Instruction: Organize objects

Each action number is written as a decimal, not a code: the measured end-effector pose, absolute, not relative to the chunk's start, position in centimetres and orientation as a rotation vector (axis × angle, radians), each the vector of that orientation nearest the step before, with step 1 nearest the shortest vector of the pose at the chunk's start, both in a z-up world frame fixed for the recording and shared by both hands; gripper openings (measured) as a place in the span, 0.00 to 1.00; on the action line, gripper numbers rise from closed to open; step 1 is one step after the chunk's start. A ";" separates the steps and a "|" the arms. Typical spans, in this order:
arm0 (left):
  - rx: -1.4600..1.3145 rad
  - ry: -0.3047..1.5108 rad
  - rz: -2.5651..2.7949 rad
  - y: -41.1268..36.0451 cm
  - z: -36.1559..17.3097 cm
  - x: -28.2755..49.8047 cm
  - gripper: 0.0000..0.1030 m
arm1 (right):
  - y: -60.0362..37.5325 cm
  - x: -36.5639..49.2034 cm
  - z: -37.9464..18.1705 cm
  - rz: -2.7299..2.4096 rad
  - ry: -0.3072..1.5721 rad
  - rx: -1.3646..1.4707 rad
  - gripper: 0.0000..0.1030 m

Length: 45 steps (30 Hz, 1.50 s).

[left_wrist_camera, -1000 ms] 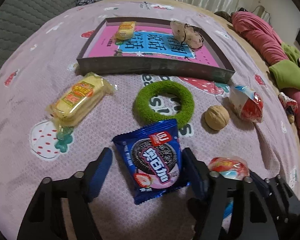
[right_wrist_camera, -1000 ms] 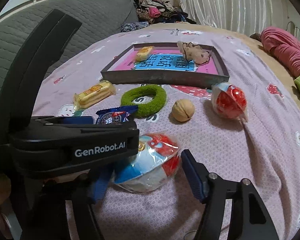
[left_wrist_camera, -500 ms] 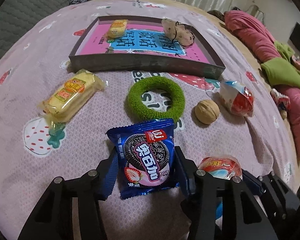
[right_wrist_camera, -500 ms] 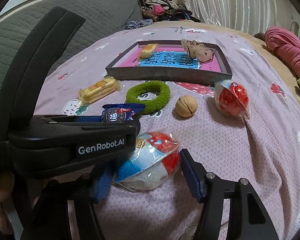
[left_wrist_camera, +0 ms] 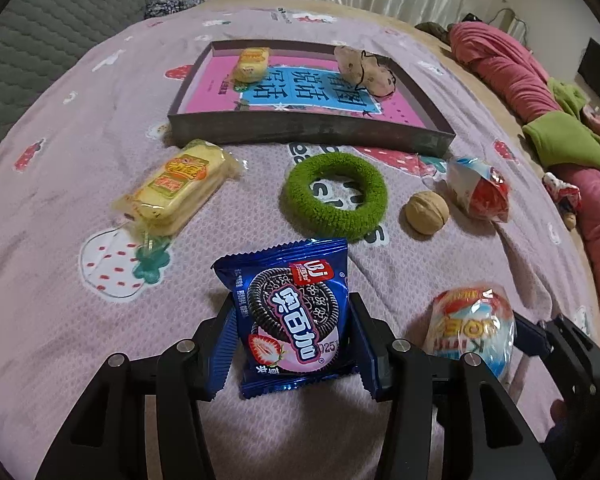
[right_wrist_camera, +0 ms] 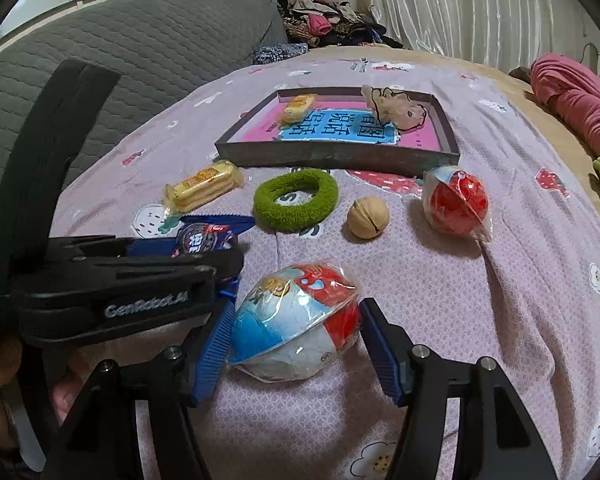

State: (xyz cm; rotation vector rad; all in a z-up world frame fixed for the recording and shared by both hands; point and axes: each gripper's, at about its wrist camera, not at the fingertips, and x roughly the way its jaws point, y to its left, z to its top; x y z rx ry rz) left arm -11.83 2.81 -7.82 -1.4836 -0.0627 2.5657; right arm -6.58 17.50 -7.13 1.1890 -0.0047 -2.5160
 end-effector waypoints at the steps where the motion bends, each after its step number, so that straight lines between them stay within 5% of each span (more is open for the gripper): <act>1: -1.475 -0.056 2.572 2.7 -7.6 -11.7 0.52 | 17.5 -6.6 -7.0 -2.516 -0.007 1.181 0.62; 45: -1.241 0.023 2.755 -0.5 -2.2 -7.3 0.52 | 17.4 -4.5 -2.5 -2.611 0.110 1.024 0.62</act>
